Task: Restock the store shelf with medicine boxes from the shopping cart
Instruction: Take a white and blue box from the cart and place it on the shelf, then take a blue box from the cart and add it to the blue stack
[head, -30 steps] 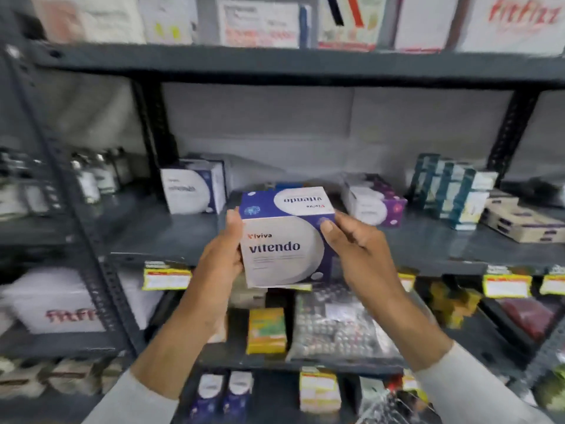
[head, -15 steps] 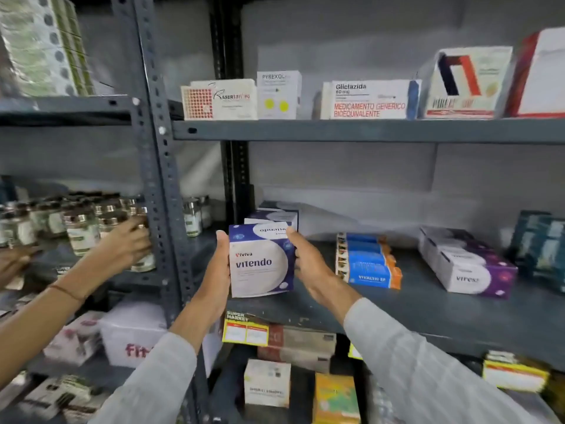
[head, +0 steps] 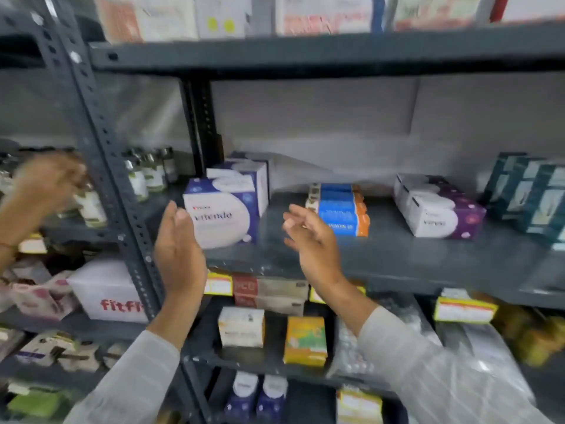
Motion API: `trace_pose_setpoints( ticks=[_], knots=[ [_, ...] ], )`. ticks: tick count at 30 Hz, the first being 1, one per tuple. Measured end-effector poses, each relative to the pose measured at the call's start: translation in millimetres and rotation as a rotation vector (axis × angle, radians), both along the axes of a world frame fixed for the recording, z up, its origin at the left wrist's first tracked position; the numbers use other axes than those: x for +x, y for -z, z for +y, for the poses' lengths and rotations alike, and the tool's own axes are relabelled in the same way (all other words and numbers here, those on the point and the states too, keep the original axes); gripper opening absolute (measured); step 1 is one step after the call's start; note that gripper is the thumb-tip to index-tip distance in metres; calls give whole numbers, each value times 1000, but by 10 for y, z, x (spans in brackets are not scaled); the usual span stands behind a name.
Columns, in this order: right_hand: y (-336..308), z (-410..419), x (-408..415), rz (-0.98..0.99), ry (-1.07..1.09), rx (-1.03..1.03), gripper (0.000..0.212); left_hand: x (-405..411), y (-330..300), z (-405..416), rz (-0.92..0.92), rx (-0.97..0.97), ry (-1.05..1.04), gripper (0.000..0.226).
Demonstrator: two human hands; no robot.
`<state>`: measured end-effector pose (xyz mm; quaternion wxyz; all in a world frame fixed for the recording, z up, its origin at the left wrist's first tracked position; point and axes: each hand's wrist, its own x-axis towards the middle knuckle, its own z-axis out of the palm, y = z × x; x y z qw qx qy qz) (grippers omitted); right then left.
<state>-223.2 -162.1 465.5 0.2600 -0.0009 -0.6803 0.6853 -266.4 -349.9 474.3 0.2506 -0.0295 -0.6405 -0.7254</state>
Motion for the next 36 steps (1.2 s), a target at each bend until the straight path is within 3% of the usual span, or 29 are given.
trace_pose_setpoints(
  ticks=[4,8,13,17,19,23,27,36],
  knots=[
    [508,624,940,4,47,-61,20,688,546,555,174,-104,90,44],
    [1231,1325,1794,-176,136,9,15,1342,1560,1254,138,-365,361,41],
    [2478,2007,2633,-552,261,47,10,2134,2937,1928,2,-946,775,52],
    [3685,2275,3243,-1037,205,241,14,2542,3924,2212,-58,-1375,1126,67],
    [4232,2272,3516,-1212,179,373,20,2632,4237,2323,-72,-1495,1180,68],
    [5053,2185,3934,-1434,77,495,28,2623,4660,2533,75,-1664,1166,72],
    [5605,2164,4155,-1430,63,601,34,2582,4813,2583,201,-1662,1112,67],
    [6262,2018,4159,-1383,29,679,37,2548,4938,2558,249,-1670,1059,66]
  ],
)
